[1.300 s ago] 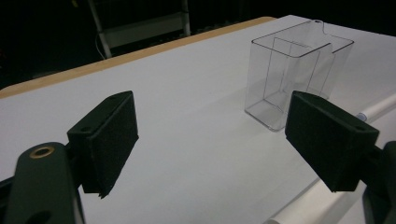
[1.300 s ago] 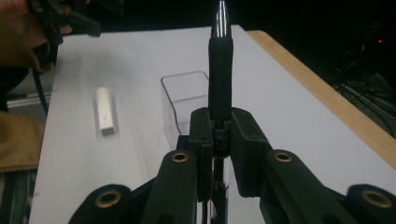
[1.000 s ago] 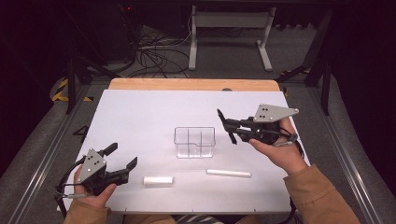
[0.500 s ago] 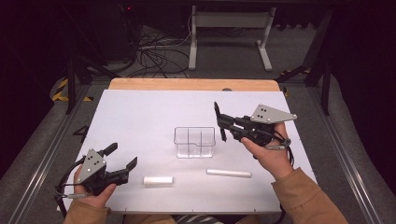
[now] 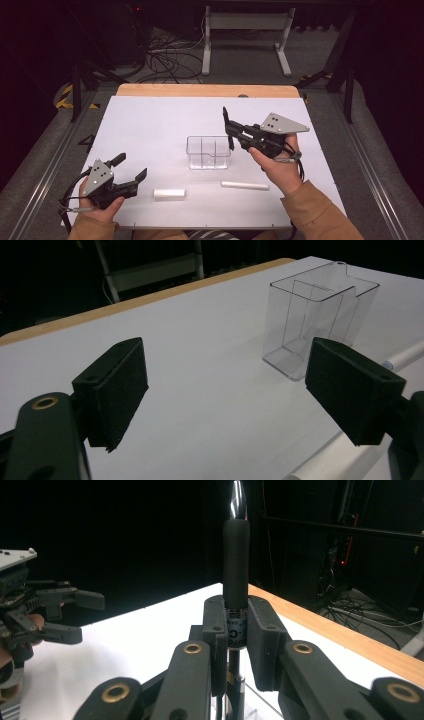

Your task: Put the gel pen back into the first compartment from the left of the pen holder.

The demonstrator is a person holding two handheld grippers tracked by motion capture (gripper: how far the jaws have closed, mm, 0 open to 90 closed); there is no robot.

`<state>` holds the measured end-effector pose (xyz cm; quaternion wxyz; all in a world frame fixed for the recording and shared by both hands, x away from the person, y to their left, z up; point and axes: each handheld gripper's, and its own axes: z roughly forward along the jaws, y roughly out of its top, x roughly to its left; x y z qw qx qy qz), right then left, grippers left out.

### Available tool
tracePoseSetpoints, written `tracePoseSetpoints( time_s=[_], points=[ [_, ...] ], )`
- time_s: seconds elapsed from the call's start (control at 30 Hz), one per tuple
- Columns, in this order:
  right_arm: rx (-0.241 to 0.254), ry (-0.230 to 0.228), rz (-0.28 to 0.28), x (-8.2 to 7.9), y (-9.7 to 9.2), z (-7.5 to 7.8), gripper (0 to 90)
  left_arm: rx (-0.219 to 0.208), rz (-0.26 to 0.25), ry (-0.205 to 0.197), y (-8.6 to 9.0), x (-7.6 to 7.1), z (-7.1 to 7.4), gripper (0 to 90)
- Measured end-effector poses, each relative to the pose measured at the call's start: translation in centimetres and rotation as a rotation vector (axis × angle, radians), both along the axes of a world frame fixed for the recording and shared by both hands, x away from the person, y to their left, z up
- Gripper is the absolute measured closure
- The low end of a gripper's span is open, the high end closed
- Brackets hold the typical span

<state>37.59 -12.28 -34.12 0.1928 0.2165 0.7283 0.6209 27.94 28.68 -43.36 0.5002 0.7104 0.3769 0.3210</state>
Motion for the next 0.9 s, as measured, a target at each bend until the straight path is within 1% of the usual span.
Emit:
tracePoseSetpoints(
  time_s=[0.03, 0.23, 0.43, 0.67, 0.83, 0.9],
  points=[
    [-0.001, 0.002, -0.002, 0.0, 0.2, 0.0, 80.4, -0.001, 0.001, 0.001, 0.0, 0.0, 0.0, 18.0],
    [0.031, 0.012, 0.004, 0.1, 1.8, -0.2, 80.4, 0.001, -0.001, 0.001, 0.1, 0.0, 0.0, 18.0],
    [0.04, -0.004, 0.019, 0.4, 3.8, -0.7, 80.4, -0.005, -0.001, 0.002, 0.1, 0.0, 0.0, 18.0],
    [0.05, -0.011, 0.026, 1.0, 5.6, -1.6, 80.4, -0.005, 0.0, 0.0, 0.2, 0.1, -0.1, 18.0],
    [0.037, -0.012, 0.022, 1.3, 6.4, -2.1, 80.4, -0.009, 0.0, 0.0, 0.2, 0.1, -0.1, 18.0],
    [0.042, -0.013, 0.027, 1.4, 6.7, -2.2, 80.4, -0.007, -0.002, 0.001, 0.2, 0.1, -0.1, 18.0]
  ],
)
